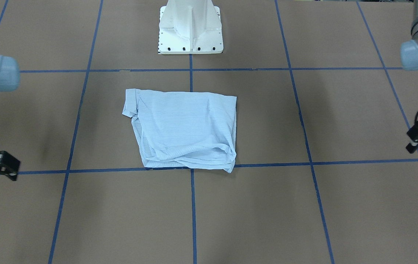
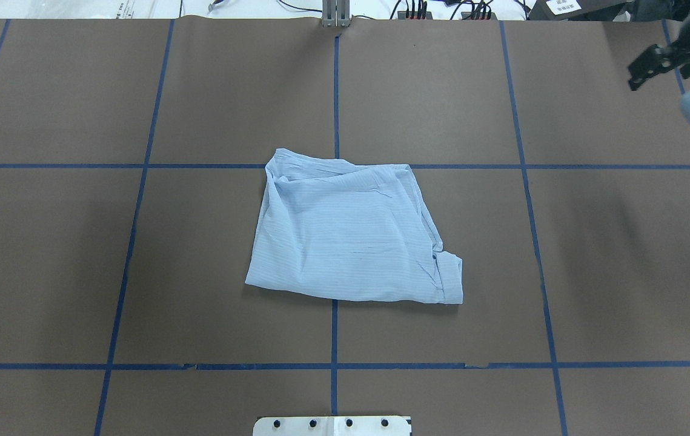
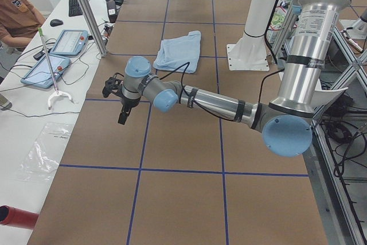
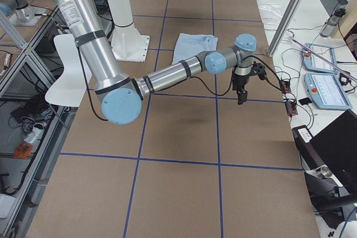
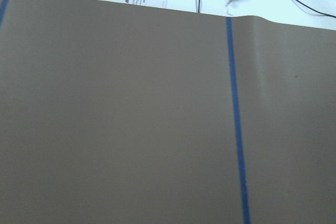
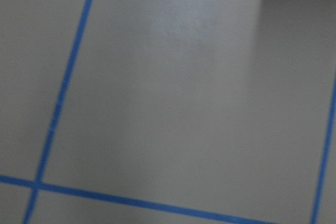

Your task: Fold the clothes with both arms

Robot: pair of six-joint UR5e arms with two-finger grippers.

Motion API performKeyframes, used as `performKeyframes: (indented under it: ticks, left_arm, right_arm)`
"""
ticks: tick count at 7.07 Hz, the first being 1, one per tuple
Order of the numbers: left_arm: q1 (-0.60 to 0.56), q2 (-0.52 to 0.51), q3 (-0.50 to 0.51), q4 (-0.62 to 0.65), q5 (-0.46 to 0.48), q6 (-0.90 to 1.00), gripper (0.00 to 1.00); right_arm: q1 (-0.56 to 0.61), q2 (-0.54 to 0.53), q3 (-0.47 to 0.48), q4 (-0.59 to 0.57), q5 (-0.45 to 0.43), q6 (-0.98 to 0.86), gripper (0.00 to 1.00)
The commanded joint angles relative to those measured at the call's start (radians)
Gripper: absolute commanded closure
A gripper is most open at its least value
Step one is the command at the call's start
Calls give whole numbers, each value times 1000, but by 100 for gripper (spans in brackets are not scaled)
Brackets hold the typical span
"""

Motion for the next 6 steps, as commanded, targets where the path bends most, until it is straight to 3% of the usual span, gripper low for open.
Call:
performKeyframes:
  ticks: [1, 2, 6]
  left_arm:
    - [-104, 106, -14, 48, -37, 277, 1]
    - [-121, 144, -16, 21, -68, 270, 1]
    - [-129, 187, 24, -4, -71, 275, 1]
  right_arm:
    - [141, -164, 36, -69, 120, -241, 0]
    - [170, -239, 39, -40, 199, -243, 0]
    - [239, -365, 31, 78, 206, -233, 0]
